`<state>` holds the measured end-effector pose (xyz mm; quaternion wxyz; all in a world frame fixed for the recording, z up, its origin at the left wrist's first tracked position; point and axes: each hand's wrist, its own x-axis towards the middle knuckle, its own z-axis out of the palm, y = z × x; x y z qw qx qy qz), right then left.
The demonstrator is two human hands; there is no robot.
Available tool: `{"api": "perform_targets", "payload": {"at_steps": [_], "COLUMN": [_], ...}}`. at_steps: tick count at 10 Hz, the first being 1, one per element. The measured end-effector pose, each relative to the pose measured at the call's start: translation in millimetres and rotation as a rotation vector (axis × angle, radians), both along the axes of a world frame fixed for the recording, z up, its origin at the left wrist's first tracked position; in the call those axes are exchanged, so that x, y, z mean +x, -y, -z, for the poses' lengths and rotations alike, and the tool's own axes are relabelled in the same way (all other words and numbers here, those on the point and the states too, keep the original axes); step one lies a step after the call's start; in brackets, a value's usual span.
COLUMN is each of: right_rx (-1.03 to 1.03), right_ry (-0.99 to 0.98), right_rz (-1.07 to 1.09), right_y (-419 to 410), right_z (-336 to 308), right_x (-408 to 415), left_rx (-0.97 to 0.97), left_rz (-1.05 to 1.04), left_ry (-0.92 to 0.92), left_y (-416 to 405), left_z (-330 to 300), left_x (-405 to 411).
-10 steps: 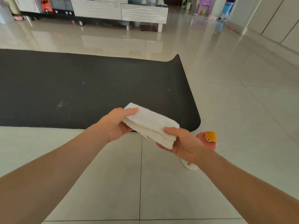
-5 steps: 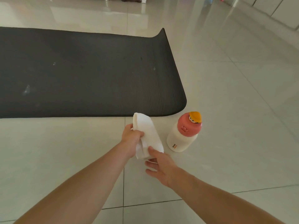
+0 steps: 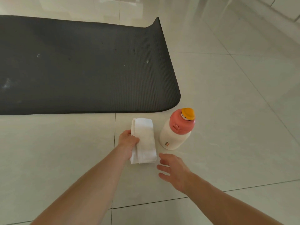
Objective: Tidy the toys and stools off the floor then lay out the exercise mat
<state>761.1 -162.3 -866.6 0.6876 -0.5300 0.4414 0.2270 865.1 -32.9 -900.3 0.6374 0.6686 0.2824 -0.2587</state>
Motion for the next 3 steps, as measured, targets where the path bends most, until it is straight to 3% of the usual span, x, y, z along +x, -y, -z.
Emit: {"api": "perform_targets", "payload": {"at_steps": [2,3], "right_rx": [0.003,-0.034], "right_ry": [0.018,0.037], "right_rz": [-0.064,-0.109], "right_y": [-5.7,-12.0], "right_z": [-2.1,-5.2], "right_x": [7.8,12.5], "left_rx": [0.230,0.236], "left_rz": [-0.023,-0.209], "left_ry": [0.114,0.107], "left_y": [3.3,-5.9], "left_z": [-5.6,-18.5], "left_x": [-3.4,7.4]}}
